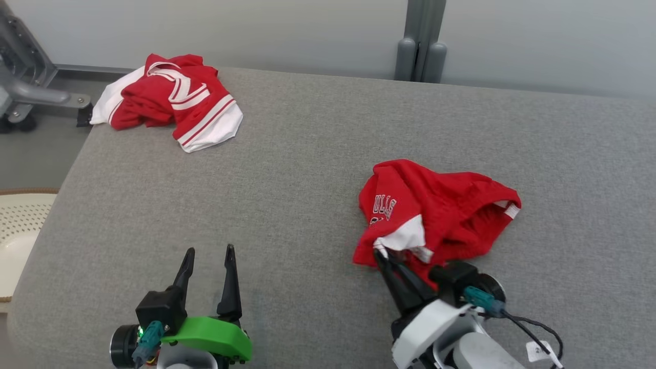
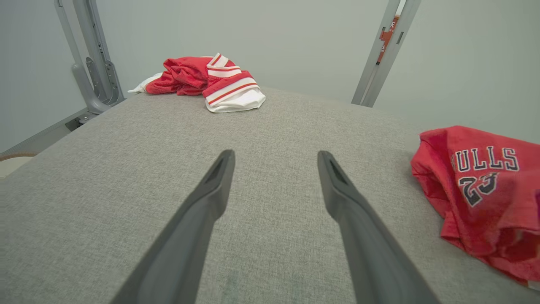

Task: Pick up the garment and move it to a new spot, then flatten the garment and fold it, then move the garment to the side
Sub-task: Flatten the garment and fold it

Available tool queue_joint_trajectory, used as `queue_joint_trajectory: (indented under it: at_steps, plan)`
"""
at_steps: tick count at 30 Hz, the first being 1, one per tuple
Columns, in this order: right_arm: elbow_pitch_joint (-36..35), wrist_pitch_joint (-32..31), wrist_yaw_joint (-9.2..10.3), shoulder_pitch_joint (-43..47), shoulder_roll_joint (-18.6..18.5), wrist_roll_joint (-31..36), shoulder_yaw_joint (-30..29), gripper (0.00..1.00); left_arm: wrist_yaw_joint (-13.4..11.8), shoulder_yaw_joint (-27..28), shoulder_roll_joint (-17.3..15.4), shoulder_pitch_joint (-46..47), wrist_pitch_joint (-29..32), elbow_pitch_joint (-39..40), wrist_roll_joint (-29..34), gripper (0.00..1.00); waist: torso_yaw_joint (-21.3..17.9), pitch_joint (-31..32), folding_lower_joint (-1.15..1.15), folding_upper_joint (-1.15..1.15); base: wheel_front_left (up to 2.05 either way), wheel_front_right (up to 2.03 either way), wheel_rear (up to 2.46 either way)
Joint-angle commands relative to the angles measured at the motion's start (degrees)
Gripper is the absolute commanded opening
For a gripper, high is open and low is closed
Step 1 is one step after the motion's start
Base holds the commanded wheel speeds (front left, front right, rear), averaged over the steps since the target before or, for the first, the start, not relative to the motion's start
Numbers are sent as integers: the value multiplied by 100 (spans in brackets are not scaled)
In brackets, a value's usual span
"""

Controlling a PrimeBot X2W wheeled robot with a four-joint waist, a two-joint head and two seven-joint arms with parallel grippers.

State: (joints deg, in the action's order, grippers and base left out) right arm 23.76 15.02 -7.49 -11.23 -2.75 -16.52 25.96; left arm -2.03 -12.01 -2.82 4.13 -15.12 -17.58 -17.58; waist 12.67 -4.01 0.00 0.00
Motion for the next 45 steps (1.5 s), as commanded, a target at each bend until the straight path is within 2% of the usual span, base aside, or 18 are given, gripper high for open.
queue_joint_trajectory:
  at_steps: [1,8,13,14,15,16,17,24,27,30,37,45]
  plan:
    - [109,-20,-1,-222,-21,-50,255,0,-15,1,-13,121,-5,23,10,100,177,-69,0,0,0,0,0]
    - [727,-61,-1,-1014,-23,-534,1527,0,-55,-107,-14,215,-4,122,-76,100,685,-169,0,0,0,0,0]
    - [1121,-20,-1,-1365,-20,-906,1935,0,-91,-130,-13,197,-4,148,-100,100,898,-165,0,0,0,0,0]
    - [1182,-16,-1,-1423,-21,-978,1987,5,-95,-125,-13,187,-4,147,-99,100,918,-159,0,0,0,0,0]
    - [1220,-7,-1,-1453,-20,-1022,2026,37,-99,-124,-13,180,-4,147,-98,100,928,-152,0,0,0,0,0]
    - [1237,6,-1,-1493,-20,-1091,2060,96,-111,-122,-13,169,-4,147,-95,100,932,-142,0,0,0,0,0]
    - [1234,15,-1,-1524,-21,-1137,2071,100,-113,-115,-13,157,-4,145,-92,100,928,-126,0,0,0,0,0]
    - [905,20,-1,-1524,-22,-1192,1771,100,-96,-82,-13,31,-4,143,-26,100,621,37,0,0,0,0,0]
    - [647,21,-1,-1372,-23,-987,1361,100,-85,-78,-13,-1,-4,144,-3,100,416,132,0,0,0,0,0]
    - [391,18,-1,-1067,-24,-602,709,100,-84,-85,-13,-38,-4,159,11,100,193,213,0,0,0,0,0]
    - [-79,18,-1,-17,-15,230,-592,100,-84,-122,-14,-124,-4,140,25,100,-252,270,0,0,0,0,0]
    - [-191,18,-1,684,-15,321,-1095,100,-86,-148,-14,-68,-4,135,27,100,-460,144,0,0,0,0,0]
